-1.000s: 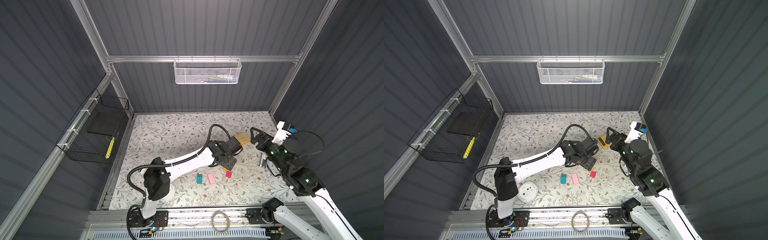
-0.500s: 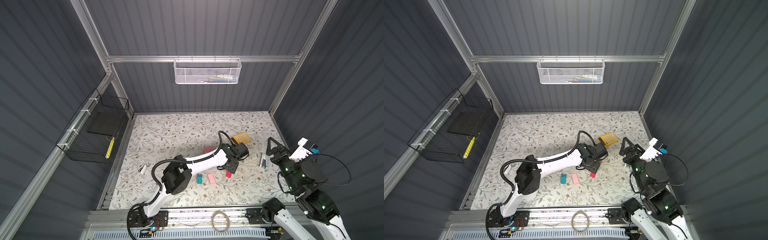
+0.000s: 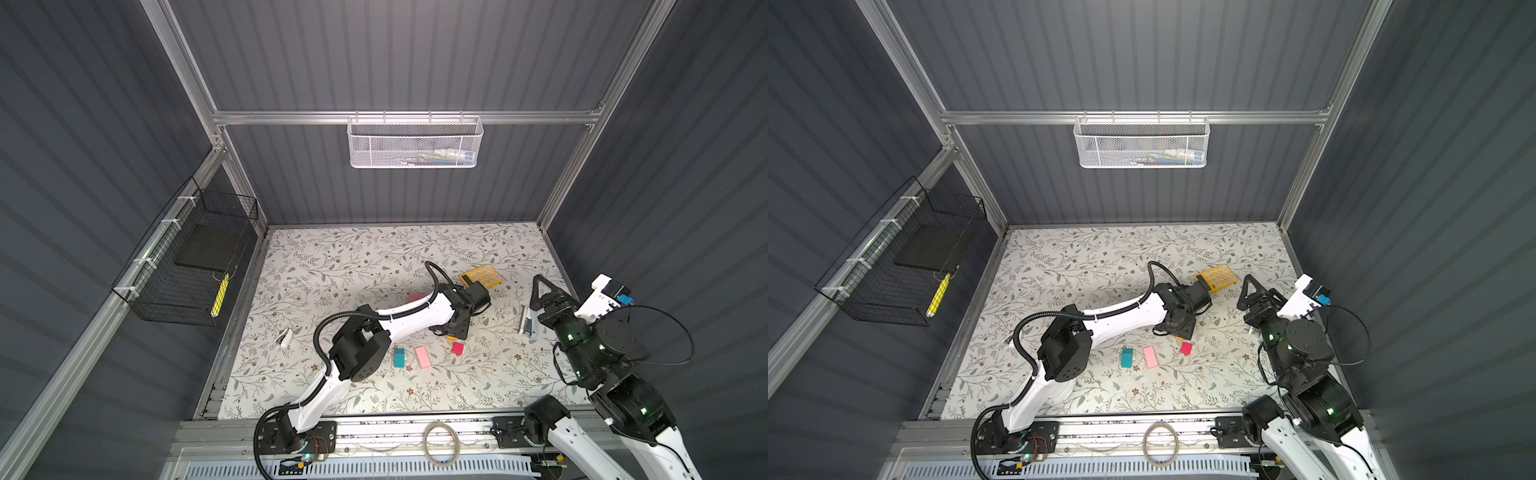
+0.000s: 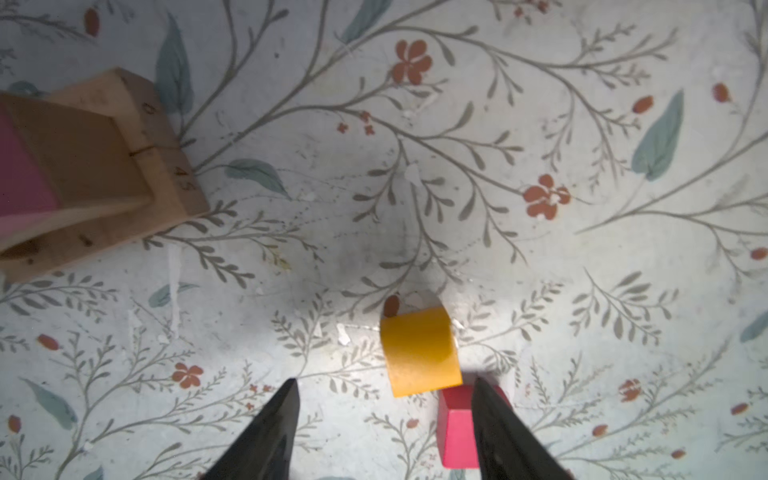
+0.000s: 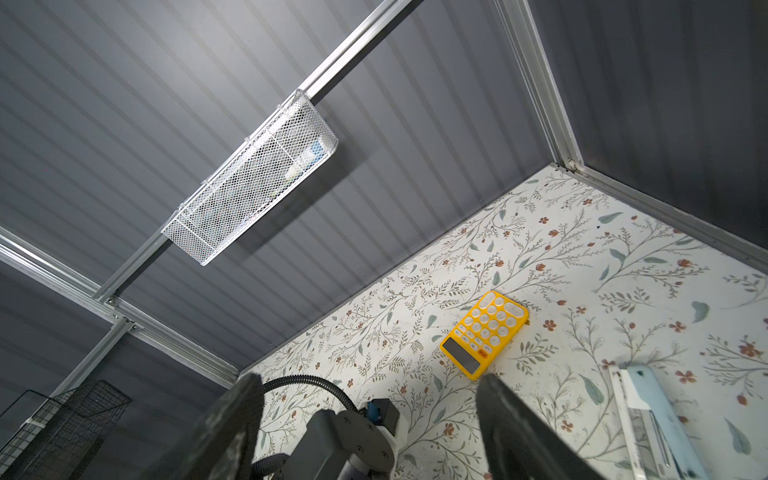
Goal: Build the wood block tower
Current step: 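Withdraw the right gripper while the left gripper moves over the yellow cube, then lower the left gripper around the yellow cube and close on it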
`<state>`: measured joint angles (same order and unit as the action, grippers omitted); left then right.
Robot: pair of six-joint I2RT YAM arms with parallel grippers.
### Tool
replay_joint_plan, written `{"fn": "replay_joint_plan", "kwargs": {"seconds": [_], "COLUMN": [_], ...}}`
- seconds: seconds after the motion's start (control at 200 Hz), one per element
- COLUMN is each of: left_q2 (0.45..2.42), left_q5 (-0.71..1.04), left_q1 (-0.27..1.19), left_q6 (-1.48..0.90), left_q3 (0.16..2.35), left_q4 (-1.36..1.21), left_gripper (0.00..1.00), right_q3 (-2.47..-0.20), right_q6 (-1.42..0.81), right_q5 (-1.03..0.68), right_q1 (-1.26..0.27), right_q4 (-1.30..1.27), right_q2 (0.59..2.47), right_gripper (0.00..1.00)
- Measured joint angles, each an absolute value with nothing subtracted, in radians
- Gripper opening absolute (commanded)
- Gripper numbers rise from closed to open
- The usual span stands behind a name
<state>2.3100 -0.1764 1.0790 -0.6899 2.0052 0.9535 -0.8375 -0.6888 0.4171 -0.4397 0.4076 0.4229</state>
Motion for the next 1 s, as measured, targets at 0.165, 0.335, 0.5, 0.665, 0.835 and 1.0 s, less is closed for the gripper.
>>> {"fn": "replay_joint_plan", "kwargs": {"seconds": [0.165,0.335,0.5,0.665,0.835,1.0], "left_q2": [2.318,2.325,2.327,2.333,2.339,2.364], "left_q5": [-0.160,-0.139,-0.115,-0.102,-0.100,-0.099], "left_q1": [1.065,1.068,1.068,1.074,1.079,1.090], "left_q6": [-0.709,-0.719,-0.720,-0.720,-0.720,-0.719], "left_q3": [2.004,2.000,1.994,1.994,1.994,2.007], "left_q4": [0.936,0.918,0.899,0.894,0.897,0.905], "left_gripper": [0.64,0.64,0.64,0.61,0.59,0.57], "right_q3": [-0.837,-0.837,-0.837,-0.837,-0.837,-0.837], "right_q6": [-0.688,-0.683,-0.680,-0.677,-0.673,-0.672], "right_q5": [0.425,0.427,0.427,0.427,0.427,0.427], "right_q1": [-0.440,-0.440,-0.440,-0.440,-0.440,-0.440], "right_q4": [0.413,0.414,0.414,0.413,0.413,0.413], "right_q2": [0.425,0.436,0.447,0.454,0.462,0.470], "right_gripper": [0.82,0.82,0.82,0.82,0.82,0.82]}}
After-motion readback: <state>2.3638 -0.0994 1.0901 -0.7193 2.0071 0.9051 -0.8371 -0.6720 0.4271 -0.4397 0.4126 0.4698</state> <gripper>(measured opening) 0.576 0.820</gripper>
